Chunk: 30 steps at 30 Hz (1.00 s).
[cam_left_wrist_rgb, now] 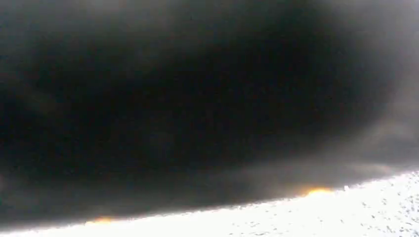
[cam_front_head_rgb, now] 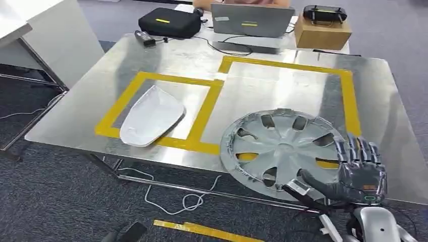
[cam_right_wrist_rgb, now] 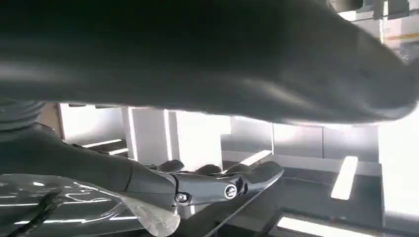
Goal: Take the parts from the cabinet and place them on the table.
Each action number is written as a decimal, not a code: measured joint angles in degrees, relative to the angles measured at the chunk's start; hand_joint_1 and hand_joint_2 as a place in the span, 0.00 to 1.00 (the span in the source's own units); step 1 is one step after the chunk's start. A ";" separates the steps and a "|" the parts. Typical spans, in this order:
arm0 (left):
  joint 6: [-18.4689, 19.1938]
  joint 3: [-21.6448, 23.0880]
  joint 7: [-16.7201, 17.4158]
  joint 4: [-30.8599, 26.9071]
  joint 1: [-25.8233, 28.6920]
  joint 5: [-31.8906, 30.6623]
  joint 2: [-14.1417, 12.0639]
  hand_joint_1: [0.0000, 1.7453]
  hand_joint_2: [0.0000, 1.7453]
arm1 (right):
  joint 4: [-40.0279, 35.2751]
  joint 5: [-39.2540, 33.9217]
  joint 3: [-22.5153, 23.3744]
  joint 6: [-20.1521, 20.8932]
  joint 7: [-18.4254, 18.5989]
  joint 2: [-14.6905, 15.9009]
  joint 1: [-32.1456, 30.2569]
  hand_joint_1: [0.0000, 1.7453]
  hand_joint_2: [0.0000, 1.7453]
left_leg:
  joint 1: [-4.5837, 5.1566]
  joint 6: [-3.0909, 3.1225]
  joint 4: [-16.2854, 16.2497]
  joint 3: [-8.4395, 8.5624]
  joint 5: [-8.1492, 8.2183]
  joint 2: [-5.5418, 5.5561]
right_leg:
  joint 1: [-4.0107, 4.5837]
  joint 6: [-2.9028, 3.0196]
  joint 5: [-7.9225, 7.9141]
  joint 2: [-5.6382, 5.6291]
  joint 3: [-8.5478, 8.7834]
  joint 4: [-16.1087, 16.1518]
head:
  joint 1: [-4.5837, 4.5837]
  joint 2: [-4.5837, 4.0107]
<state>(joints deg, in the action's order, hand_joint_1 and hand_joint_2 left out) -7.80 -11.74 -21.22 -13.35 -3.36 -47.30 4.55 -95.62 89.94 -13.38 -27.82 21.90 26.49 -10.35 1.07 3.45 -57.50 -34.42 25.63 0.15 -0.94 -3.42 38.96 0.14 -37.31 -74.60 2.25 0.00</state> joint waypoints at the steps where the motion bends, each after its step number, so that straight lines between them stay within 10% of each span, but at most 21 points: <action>1: -0.04 0.00 0.00 0.00 -0.03 0.00 0.02 0.00 0.00 | 0.00 0.00 -0.13 0.07 0.13 0.02 0.02 0.00 0.00 | -0.02 -0.07 -0.01 -0.04 -0.04 0.01 | -0.20 -0.12 -2.35 0.02 1.41 2.90 | -0.02 -0.02; 3: -0.20 0.00 0.00 0.00 -0.22 -0.02 0.22 0.00 0.00 | -0.24 0.00 -0.31 0.31 0.48 0.26 0.00 0.00 0.00 | -0.05 -0.48 -0.14 -0.03 -0.19 0.20 | -0.78 -0.43 -7.57 0.01 7.20 13.94 | -0.04 0.00; 4: -0.26 0.00 0.00 0.00 -0.35 -0.02 0.22 0.00 0.00 | -0.31 0.00 -0.35 0.33 0.57 0.28 0.12 0.00 0.00 | 0.15 -0.97 -0.33 -0.29 -0.23 0.34 | -0.65 -0.44 -6.88 -0.29 9.71 17.25 | -0.04 -0.02; 9: -0.39 0.02 0.02 0.00 -0.43 0.00 0.24 0.00 0.00 | -0.77 0.00 -0.63 0.85 0.72 0.28 -0.49 0.00 0.00 | -0.04 -2.61 -1.18 -0.87 -0.63 0.63 | -0.58 1.97 -7.94 -0.21 8.02 17.78 | 0.00 0.00; 14: -0.37 0.04 0.11 0.00 -0.41 0.04 0.46 0.00 0.00 | -1.29 0.02 -0.79 1.01 0.72 0.28 -0.89 0.00 0.00 | -0.76 -3.86 -18.21 -6.76 9.91 0.31 | -0.18 3.05 -9.10 0.41 7.15 17.54 | 0.33 -0.02; 16: -0.35 0.04 0.11 0.00 -0.38 0.24 0.48 0.00 0.00 | -1.29 0.02 -0.81 1.18 0.70 0.31 -0.99 0.00 0.00 | -0.76 -3.72 -15.27 -3.97 7.52 0.30 | -0.12 2.94 -9.31 0.49 6.77 17.35 | 0.33 -0.02; 18: -0.35 0.02 0.13 0.00 -0.42 0.46 0.46 0.00 0.00 | -1.49 0.02 -0.81 1.29 0.70 0.28 -1.02 0.00 0.00 | -0.75 -3.23 -5.05 2.23 3.12 0.30 | -0.12 2.91 -9.33 0.49 6.76 17.08 | 0.35 -0.02; 19: -0.35 0.02 0.13 0.00 -0.49 0.50 0.46 0.00 0.00 | -1.64 0.02 -0.79 1.29 0.68 0.28 -1.04 0.00 0.00 | -0.66 -2.95 -1.61 4.16 3.65 0.30 | -0.08 2.77 -9.38 0.51 6.57 17.05 | 0.33 -0.02; 23: -0.24 0.02 0.13 0.00 -0.55 0.52 0.46 0.00 0.00 | -2.16 0.02 -0.79 1.60 0.52 0.31 -1.17 0.00 0.00 | -0.25 -2.33 -0.26 4.14 3.29 0.34 | -0.10 1.09 -10.44 0.49 5.98 17.17 | 0.26 0.00; 25: -0.24 0.02 0.13 0.00 -0.67 0.52 0.46 0.00 0.00 | -2.38 0.02 -0.72 1.77 0.50 0.28 -1.26 0.00 0.00 | -0.63 -1.00 0.93 3.89 2.22 0.03 | -0.11 0.75 -8.36 0.28 4.71 15.99 | 0.22 -0.02; 28: -0.24 0.02 0.11 0.00 -0.69 0.55 0.59 0.00 0.00 | -2.40 0.02 -0.65 1.99 0.26 0.28 -1.36 0.00 0.00 | -0.31 -0.40 0.86 2.28 1.10 0.02 | -0.13 0.46 -0.74 0.05 0.05 3.18 | -0.04 0.00; 30: -0.24 0.02 0.11 0.00 -0.67 0.55 0.63 0.00 0.00 | -2.38 0.02 -0.65 2.01 0.15 0.28 -1.64 0.00 0.00 | -0.04 -0.37 0.82 1.21 0.27 0.02 | -0.08 0.47 -0.37 0.03 -0.75 -0.64 | -0.07 0.00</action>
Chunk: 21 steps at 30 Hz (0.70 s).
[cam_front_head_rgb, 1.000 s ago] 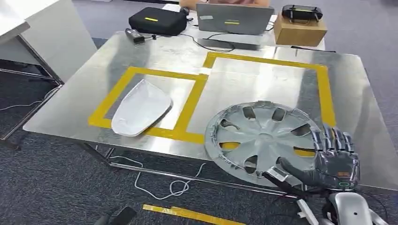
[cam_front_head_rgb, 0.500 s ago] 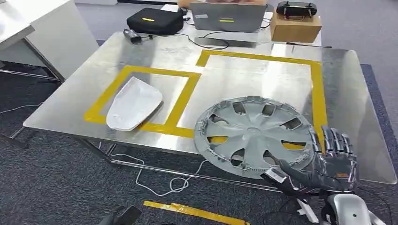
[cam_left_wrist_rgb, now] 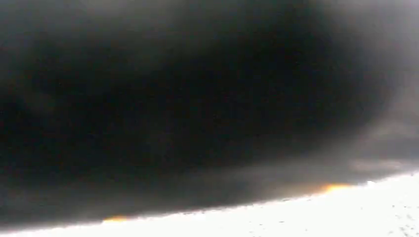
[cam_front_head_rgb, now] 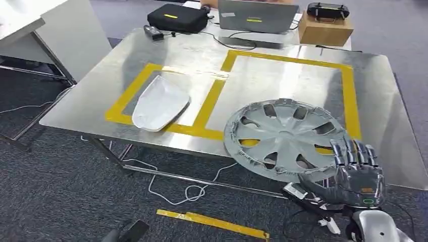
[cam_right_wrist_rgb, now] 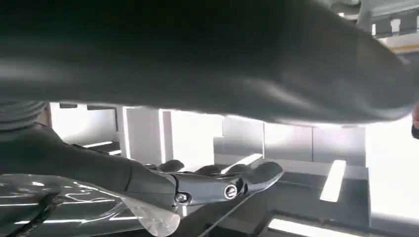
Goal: Take the parts from the cabinet and place them on the table.
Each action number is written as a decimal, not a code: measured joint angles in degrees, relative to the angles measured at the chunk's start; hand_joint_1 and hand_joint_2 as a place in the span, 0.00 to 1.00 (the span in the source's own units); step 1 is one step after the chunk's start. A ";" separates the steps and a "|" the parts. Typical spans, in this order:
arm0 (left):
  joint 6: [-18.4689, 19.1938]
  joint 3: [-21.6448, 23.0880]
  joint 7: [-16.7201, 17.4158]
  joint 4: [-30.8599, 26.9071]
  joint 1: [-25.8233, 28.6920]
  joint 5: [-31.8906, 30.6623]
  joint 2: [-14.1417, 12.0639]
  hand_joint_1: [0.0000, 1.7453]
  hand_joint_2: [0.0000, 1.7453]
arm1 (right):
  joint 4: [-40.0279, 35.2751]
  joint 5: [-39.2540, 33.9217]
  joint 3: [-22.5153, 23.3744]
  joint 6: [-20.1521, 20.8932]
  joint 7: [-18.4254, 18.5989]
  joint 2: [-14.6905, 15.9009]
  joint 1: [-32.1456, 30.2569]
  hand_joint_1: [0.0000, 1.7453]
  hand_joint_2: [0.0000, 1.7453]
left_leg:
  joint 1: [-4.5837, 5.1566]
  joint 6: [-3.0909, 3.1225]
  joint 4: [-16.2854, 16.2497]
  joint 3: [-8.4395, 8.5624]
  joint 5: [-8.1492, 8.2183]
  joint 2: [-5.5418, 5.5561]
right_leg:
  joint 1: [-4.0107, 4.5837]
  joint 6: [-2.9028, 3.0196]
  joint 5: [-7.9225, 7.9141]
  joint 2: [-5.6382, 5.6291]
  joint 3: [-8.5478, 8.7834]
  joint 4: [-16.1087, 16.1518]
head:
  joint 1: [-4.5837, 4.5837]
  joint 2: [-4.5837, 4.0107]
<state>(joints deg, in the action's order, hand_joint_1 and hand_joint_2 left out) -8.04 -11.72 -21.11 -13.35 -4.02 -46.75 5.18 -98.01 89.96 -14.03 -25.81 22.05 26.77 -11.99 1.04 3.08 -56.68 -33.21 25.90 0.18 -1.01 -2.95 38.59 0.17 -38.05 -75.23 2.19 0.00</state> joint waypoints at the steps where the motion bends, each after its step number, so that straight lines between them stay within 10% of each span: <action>1: 0.00 0.00 0.00 0.00 -0.01 0.00 0.02 0.00 0.00 | 0.00 0.00 0.00 0.00 0.00 0.00 -0.02 0.00 0.00 | 0.09 -0.03 -0.01 -0.47 -0.37 0.00 | 0.01 0.12 -1.91 0.00 1.47 1.87 | 0.00 0.00; 3: 0.00 0.00 0.02 0.00 -0.04 0.00 0.04 0.00 0.00 | -0.02 0.00 0.04 0.00 -0.07 0.02 0.01 0.00 0.00 | 0.21 -0.23 -0.05 -1.32 -1.18 0.08 | 0.05 0.57 -6.85 -0.02 8.00 12.33 | 0.02 0.00; 5: 0.00 0.00 0.02 0.00 -0.10 -0.02 0.09 0.00 0.00 | -0.18 0.00 0.15 0.07 -0.22 0.00 0.09 0.00 0.00 | 0.55 -0.71 -0.28 -1.91 -1.89 0.18 | 0.38 0.95 -6.15 -0.17 13.49 20.55 | -0.02 0.00; 9: 0.00 0.00 0.17 0.02 0.00 -0.04 0.07 0.00 0.00 | -0.48 0.00 0.39 0.35 -0.59 -0.09 -0.12 0.00 0.00 | 0.41 -2.03 -0.14 -2.30 -3.52 0.37 | 0.41 2.10 -7.52 0.00 11.38 20.76 | -0.15 -0.02; 13: -0.11 0.02 0.43 0.00 0.01 -0.13 0.02 0.00 0.00 | -0.81 0.02 0.76 1.11 -1.70 -0.61 -0.53 0.00 0.00 | -0.40 -3.39 -11.79 -5.51 8.70 0.22 | 0.30 3.13 -9.95 0.39 9.40 20.64 | 0.11 0.00; 15: -0.17 0.02 0.46 0.00 0.03 -0.15 0.02 0.00 0.00 | -0.83 -0.02 1.31 1.44 -2.82 -1.42 -1.06 0.00 0.00 | -0.69 -3.74 -17.88 -5.97 9.90 0.22 | 0.32 3.08 -10.90 0.60 7.71 20.21 | 0.13 -0.02; 19: -0.17 0.02 0.50 0.00 -0.04 -0.04 -0.07 0.00 0.00 | -1.36 -1.82 2.97 2.25 -5.47 -3.78 -2.18 0.00 0.00 | -1.03 -3.55 -3.59 4.61 3.71 0.20 | 0.28 2.55 -12.16 0.63 4.83 18.79 | 0.11 0.00; 21: -0.22 0.02 0.50 0.00 -0.09 0.04 -0.09 0.00 0.00 | -1.77 -2.65 3.85 2.49 -5.84 -4.83 -2.79 0.00 0.00 | -0.76 -2.86 1.42 7.17 5.06 0.30 | 0.47 1.81 -12.99 0.66 3.97 18.41 | -0.07 0.00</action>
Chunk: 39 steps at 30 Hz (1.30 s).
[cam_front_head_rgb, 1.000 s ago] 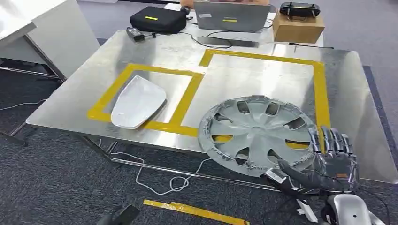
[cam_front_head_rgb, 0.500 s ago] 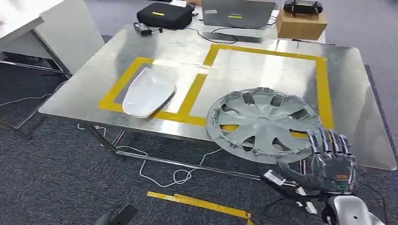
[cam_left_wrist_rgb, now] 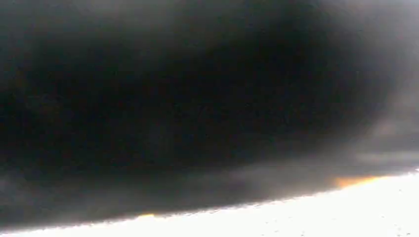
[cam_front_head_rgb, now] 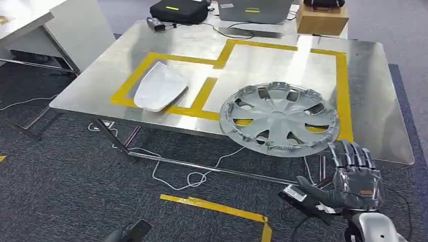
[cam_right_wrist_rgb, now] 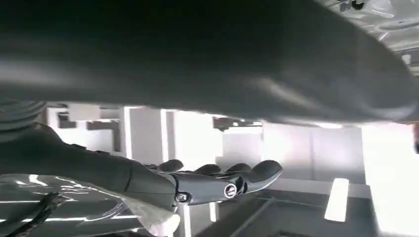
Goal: Take the parts from the cabinet and place them on the table.
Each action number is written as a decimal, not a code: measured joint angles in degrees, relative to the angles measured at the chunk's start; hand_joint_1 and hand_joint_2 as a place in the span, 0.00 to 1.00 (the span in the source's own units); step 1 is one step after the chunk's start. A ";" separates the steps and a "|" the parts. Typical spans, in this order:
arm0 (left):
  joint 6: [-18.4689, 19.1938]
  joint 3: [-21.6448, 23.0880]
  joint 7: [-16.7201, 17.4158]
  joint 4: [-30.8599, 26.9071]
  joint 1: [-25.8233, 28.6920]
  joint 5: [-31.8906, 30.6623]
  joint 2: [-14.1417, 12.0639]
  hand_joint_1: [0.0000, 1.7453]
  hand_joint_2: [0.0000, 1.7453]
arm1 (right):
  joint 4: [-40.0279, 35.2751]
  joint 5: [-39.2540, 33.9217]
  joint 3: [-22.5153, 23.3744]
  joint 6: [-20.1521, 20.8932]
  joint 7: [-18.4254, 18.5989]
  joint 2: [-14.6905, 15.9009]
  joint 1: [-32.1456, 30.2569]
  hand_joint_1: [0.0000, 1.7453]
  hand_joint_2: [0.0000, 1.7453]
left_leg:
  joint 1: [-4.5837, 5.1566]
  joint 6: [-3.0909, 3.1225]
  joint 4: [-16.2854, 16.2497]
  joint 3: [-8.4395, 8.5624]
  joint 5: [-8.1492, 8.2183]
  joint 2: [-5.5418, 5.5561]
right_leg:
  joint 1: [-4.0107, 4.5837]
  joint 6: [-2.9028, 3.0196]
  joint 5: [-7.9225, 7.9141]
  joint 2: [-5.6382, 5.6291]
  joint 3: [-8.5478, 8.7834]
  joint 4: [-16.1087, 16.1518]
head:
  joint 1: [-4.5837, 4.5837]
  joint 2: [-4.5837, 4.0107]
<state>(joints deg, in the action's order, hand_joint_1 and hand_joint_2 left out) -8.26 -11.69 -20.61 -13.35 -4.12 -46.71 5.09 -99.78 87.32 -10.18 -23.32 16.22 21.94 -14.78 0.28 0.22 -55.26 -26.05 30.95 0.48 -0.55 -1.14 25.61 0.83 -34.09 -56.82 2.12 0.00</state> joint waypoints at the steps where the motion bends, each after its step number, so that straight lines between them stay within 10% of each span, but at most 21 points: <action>1: -0.02 0.02 0.00 0.00 0.15 0.00 0.00 0.00 0.00 | -0.09 -0.28 0.31 0.04 -0.04 -0.41 -0.15 0.00 0.00 | 0.14 0.27 -0.23 -0.44 -0.36 0.00 | -0.09 -0.33 -0.47 -0.01 -0.11 0.13 | 0.00 -0.02; 4: -0.02 0.00 0.00 0.00 0.32 0.11 0.00 0.00 0.00 | -0.28 -0.50 0.87 0.15 -0.33 -1.20 -0.94 0.00 0.00 | -0.03 1.84 0.45 -1.50 -1.98 -0.54 | -0.42 -1.37 -0.17 -0.28 -0.91 -0.17 | 0.13 0.00; 7: -0.13 0.00 0.02 0.02 0.16 0.35 -0.07 0.00 0.00 | -0.31 -1.57 1.42 0.57 -0.50 -1.77 -1.36 0.00 0.00 | 0.38 2.79 0.40 -3.70 -3.69 -0.53 | -0.42 -1.51 9.48 -0.58 -4.40 -10.85 | -0.72 -0.02; 9: -0.13 0.00 0.20 0.00 0.23 0.44 -0.07 0.00 0.00 | -0.28 -2.69 1.73 0.59 -0.48 -2.40 -2.05 0.00 0.00 | 0.63 2.82 0.27 -5.22 -4.81 -0.57 | -0.36 -1.53 11.39 -0.62 -5.53 -17.72 | -0.96 0.00; 11: -0.15 0.00 0.57 0.00 0.27 0.52 -0.17 0.00 0.00 | -0.30 -3.71 1.94 0.59 -0.48 -3.16 -2.88 0.00 0.00 | 0.77 2.71 0.20 -6.77 -5.92 -0.58 | -0.36 -1.38 7.55 -0.63 -2.82 -15.99 | -1.92 0.00; 13: -0.15 0.00 0.70 0.00 0.30 0.59 -0.24 0.00 0.00 | -0.31 -4.66 2.38 0.57 -0.35 -3.89 -3.57 0.00 0.00 | 0.80 2.37 -0.01 -7.94 -6.97 -0.53 | -0.36 -1.03 4.29 -0.64 4.37 -5.77 | -2.86 0.00; 15: -0.22 0.00 0.72 0.00 0.38 0.59 -0.33 0.00 0.00 | -0.39 -5.35 2.92 0.50 -0.26 -4.45 -4.17 0.00 0.00 | 1.10 1.82 -0.68 -8.79 -7.71 -0.53 | -0.11 -0.96 6.20 -0.83 10.49 3.32 | -3.77 0.00; 19: -0.35 0.00 0.79 0.00 0.88 0.76 -0.70 0.00 0.00 | -0.41 -7.10 3.76 0.44 0.04 -5.76 -6.03 0.00 0.00 | 0.73 0.79 -1.05 -9.49 -8.29 -0.34 | -0.23 0.07 5.24 -0.46 8.85 3.44 | -3.71 0.00; 23: -0.50 0.00 0.88 0.02 1.08 1.20 -0.79 0.00 0.00 | 0.00 -12.40 5.63 0.28 -1.48 -8.39 -7.76 0.00 0.00 | 0.23 -0.59 -15.25 -12.87 4.53 -0.37 | 0.03 1.50 2.96 -0.05 6.42 3.19 | -2.97 -0.02; 25: -0.68 0.00 0.87 0.02 1.26 1.42 -0.90 0.00 0.00 | 0.92 -17.01 7.04 0.31 -3.57 -10.38 -8.95 0.00 0.00 | -0.01 -0.85 -19.28 -12.27 3.56 -0.36 | 0.03 1.44 1.91 0.07 4.49 2.54 | -2.99 -0.02; 28: -0.85 0.00 0.79 0.00 1.39 1.79 -1.25 0.00 0.00 | 3.13 -27.58 10.41 2.96 -8.47 -14.50 -10.26 0.00 0.00 | -0.13 -0.52 -8.98 -4.34 -2.07 -0.34 | 0.01 1.14 0.95 0.01 1.88 1.19 | -2.93 0.00; 30: -1.01 0.00 0.70 0.00 1.30 1.79 -1.44 0.00 0.00 | 5.45 -32.57 13.69 5.71 -11.90 -17.69 -10.75 0.00 0.00 | 0.05 0.13 -0.16 0.99 -0.44 -0.17 | 0.32 0.60 0.37 -0.02 0.84 0.35 | -2.99 0.00; 34: -1.03 0.00 0.70 0.02 1.40 1.79 -1.40 0.00 0.00 | 10.77 -37.75 20.12 11.95 -16.74 -23.25 -11.63 0.00 0.00 | -0.03 1.30 1.03 -0.37 -1.13 -0.35 | 0.31 -0.89 -1.21 0.00 -0.02 0.32 | -3.08 0.00; 39: -1.05 -0.04 0.72 0.00 1.08 1.73 -1.42 0.00 0.00 | 15.73 -41.54 26.04 18.11 -16.90 -27.64 -11.70 0.00 0.00 | 0.57 2.53 0.71 -4.13 -4.51 -1.01 | -0.05 -1.56 11.95 -0.62 -4.43 -15.57 | -3.12 0.00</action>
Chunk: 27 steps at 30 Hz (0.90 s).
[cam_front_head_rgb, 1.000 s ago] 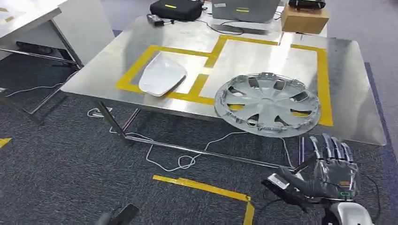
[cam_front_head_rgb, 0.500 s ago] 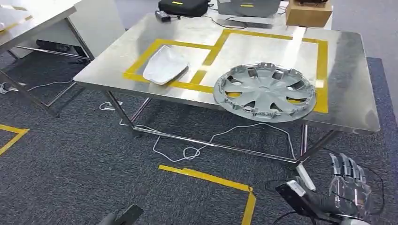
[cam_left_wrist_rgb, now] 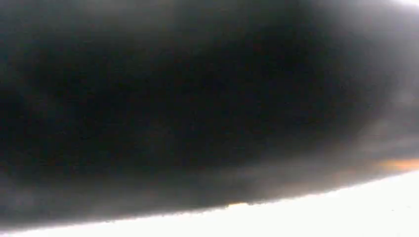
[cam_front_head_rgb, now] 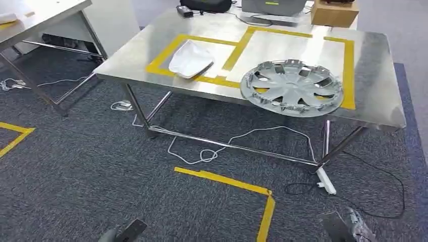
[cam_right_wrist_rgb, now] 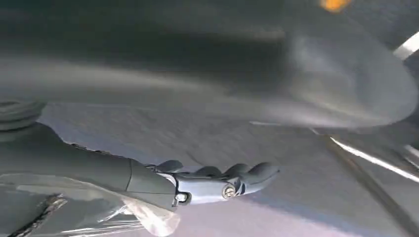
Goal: Take the parts from the cabinet and place them on the table.
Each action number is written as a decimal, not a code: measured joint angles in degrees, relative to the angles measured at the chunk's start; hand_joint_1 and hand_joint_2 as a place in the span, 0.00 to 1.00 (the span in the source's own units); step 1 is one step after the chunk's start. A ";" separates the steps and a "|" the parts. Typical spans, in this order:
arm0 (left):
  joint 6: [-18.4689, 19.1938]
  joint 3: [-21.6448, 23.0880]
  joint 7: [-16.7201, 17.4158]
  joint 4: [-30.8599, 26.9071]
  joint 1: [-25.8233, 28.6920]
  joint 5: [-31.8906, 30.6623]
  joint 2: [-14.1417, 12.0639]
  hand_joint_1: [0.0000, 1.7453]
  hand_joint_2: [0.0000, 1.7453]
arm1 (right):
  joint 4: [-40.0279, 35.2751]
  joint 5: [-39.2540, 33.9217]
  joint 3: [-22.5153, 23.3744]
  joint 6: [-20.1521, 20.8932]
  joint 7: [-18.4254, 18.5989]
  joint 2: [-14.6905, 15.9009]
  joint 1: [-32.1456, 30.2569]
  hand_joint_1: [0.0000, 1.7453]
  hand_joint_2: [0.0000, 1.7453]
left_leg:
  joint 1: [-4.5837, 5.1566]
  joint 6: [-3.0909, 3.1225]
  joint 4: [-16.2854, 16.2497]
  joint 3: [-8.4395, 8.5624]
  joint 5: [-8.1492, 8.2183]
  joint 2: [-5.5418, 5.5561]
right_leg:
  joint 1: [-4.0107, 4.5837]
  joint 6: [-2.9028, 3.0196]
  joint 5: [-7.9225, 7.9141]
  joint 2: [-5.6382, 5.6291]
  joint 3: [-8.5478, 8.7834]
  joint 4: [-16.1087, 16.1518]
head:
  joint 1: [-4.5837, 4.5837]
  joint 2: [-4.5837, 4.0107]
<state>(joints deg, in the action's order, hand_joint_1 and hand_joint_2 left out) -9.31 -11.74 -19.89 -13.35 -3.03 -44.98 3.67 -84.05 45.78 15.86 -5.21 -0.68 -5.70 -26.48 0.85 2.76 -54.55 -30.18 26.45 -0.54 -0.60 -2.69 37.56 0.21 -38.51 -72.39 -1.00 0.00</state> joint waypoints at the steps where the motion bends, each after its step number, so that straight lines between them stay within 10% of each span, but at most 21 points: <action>1: 0.00 0.02 0.00 0.00 -0.04 -0.06 0.09 0.00 0.00 | 1.81 -1.30 1.88 2.38 -0.02 -1.53 0.13 0.00 0.00 | 0.13 0.02 -0.07 -1.04 -0.70 -0.02 | 0.03 0.05 -1.05 -0.01 0.23 -1.97 | -0.07 0.00; 4: 0.00 0.04 0.00 0.00 -0.10 -0.09 0.24 0.00 0.00 | 5.19 -1.21 8.06 5.92 -1.03 -6.09 0.22 0.00 0.00 | 0.42 -0.24 -0.72 -4.29 -2.63 0.06 | 0.03 0.68 -7.97 -0.01 7.12 5.34 | -0.02 0.00; 6: 0.00 0.04 -0.02 0.00 -0.15 -0.09 0.29 0.00 0.00 | 6.24 -1.17 10.09 6.26 -1.14 -8.27 0.54 0.00 0.00 | 0.68 -0.80 -1.34 -5.39 -3.65 0.05 | 0.32 0.93 -5.17 0.03 15.55 17.17 | -0.05 0.00; 7: 0.00 0.04 -0.04 0.00 -0.22 -0.09 0.31 0.00 0.00 | 6.68 -2.05 10.81 6.53 -0.02 -9.19 0.72 0.00 0.00 | 0.62 -1.01 -1.45 -5.53 -4.36 -0.15 | 0.40 1.40 -4.29 -0.07 16.53 19.93 | 0.24 0.00; 10: -0.07 0.15 -0.06 0.02 -0.31 -0.09 0.46 0.00 0.00 | 8.73 -9.46 12.58 8.49 8.13 -11.08 -0.13 0.00 0.00 | 0.22 -1.97 -1.12 -5.72 -6.07 0.02 | 0.86 2.43 -5.79 0.04 14.95 19.71 | 0.11 0.00; 12: -0.17 0.22 -0.07 0.02 -0.17 0.04 0.50 0.00 0.00 | 9.34 -15.36 12.54 7.65 13.06 -12.16 -1.18 0.00 0.00 | -0.11 -2.63 -3.82 -6.87 -0.29 0.35 | 0.53 3.79 -7.24 0.35 13.41 19.67 | 0.28 -0.02; 15: -0.48 0.48 -0.07 0.02 -0.25 0.22 0.74 0.00 0.00 | 9.72 -22.25 11.59 4.60 18.69 -13.21 -2.84 0.00 0.00 | -0.70 -3.53 -16.56 -8.40 9.08 0.35 | 0.59 3.78 -9.27 0.53 10.60 19.17 | 0.74 0.00; 17: -0.61 0.52 -0.07 0.02 -0.24 0.26 0.83 0.00 0.00 | 9.91 -23.62 11.13 3.79 19.85 -13.43 -3.42 0.00 0.00 | -0.95 -3.82 -19.79 -7.29 6.48 0.35 | 0.55 3.62 -10.56 0.58 8.80 18.34 | 0.76 0.00; 19: -1.34 0.52 0.09 0.00 -0.25 0.85 1.01 0.00 0.00 | 10.04 -24.71 10.72 3.05 20.81 -13.67 -3.80 0.00 0.00 | -1.26 -3.94 -14.11 -2.34 2.30 0.35 | 0.45 3.15 -11.51 0.46 6.22 17.17 | 0.70 0.00; 21: -2.84 0.52 0.94 0.00 -0.29 1.27 1.86 0.00 0.00 | 10.06 -27.12 10.33 1.78 21.79 -13.89 -4.18 0.00 0.00 | -1.27 -3.71 -2.27 5.91 4.59 0.57 | 0.62 2.45 -12.18 0.34 4.52 15.89 | 0.83 -0.02; 22: -3.34 0.50 1.14 0.00 -0.28 1.29 2.18 0.00 0.00 | 10.06 -28.37 10.04 1.30 22.05 -13.95 -4.42 0.00 0.00 | -1.08 -3.08 0.86 7.45 5.85 0.73 | 0.61 2.07 -12.61 0.37 4.28 15.58 | 0.74 0.00; 25: -3.54 0.52 1.22 0.00 0.12 1.31 3.13 0.00 0.00 | 10.11 -30.77 9.71 0.60 22.05 -13.97 -4.64 0.00 0.00 | -0.68 -2.07 -0.03 5.86 4.78 0.63 | 0.39 0.97 -14.20 0.45 3.98 15.73 | 0.70 0.00; 27: -3.56 0.52 1.20 0.00 -0.05 1.66 3.70 0.00 0.00 | 10.28 -31.31 9.72 0.78 21.26 -13.97 -4.61 0.00 0.00 | -0.87 -0.74 0.03 4.32 3.42 0.06 | 0.10 0.59 -9.79 0.10 2.54 13.40 | 0.63 0.00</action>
<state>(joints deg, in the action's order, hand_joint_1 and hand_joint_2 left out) -12.87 -11.21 -18.69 -13.35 -3.09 -43.32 7.37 -73.77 14.47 25.57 -4.44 20.59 -19.67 -31.09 -0.01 2.02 -54.51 -25.87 29.86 -0.48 -0.50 -2.10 27.76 0.31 -35.97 -58.98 -0.37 0.00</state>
